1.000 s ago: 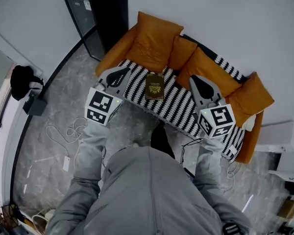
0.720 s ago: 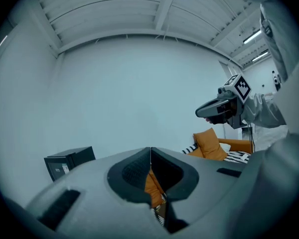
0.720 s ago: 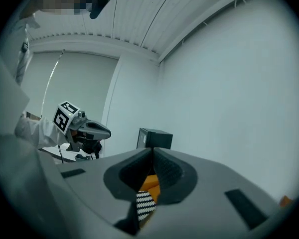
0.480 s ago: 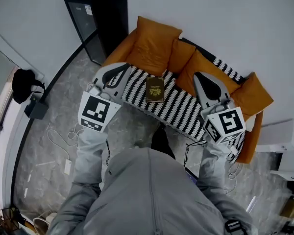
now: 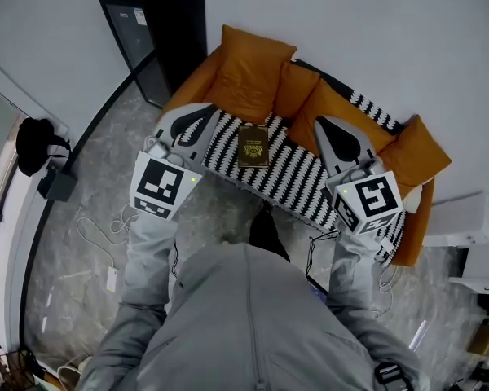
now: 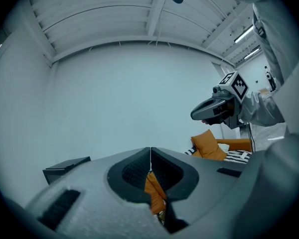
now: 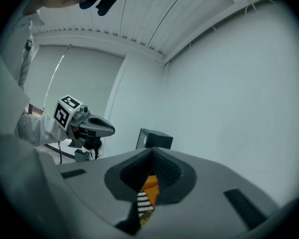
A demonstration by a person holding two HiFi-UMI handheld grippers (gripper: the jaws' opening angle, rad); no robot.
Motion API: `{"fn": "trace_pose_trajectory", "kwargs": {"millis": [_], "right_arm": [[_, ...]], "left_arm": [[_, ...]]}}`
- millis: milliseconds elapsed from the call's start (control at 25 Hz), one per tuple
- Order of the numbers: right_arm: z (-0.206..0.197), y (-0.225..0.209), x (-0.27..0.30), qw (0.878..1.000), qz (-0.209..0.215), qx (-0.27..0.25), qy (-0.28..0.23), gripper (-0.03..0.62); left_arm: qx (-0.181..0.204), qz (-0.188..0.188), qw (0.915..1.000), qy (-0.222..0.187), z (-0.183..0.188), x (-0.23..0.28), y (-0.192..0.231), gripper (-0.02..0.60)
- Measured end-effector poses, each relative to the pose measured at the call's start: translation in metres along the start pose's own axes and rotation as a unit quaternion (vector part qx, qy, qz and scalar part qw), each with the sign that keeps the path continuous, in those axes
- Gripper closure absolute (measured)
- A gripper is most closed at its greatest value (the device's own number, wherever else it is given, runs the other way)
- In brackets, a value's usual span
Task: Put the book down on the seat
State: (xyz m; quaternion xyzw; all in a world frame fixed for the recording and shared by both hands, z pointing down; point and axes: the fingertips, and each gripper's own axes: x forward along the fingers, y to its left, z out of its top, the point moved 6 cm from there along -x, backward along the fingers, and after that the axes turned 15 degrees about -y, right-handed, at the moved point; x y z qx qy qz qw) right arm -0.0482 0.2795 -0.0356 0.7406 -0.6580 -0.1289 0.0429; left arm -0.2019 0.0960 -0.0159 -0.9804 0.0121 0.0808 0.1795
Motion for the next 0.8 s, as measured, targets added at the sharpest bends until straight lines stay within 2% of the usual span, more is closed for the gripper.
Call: {"fn": "trace_pose_trajectory", "kwargs": {"millis": [800], "right_arm": [[-0.008, 0.008, -0.003, 1.000, 0.001, -0.004, 0.012, 0.565]], "left_arm": [[-0.019, 0.001, 0.9998, 0.010, -0.013, -0.008, -0.005, 0.555]]}}
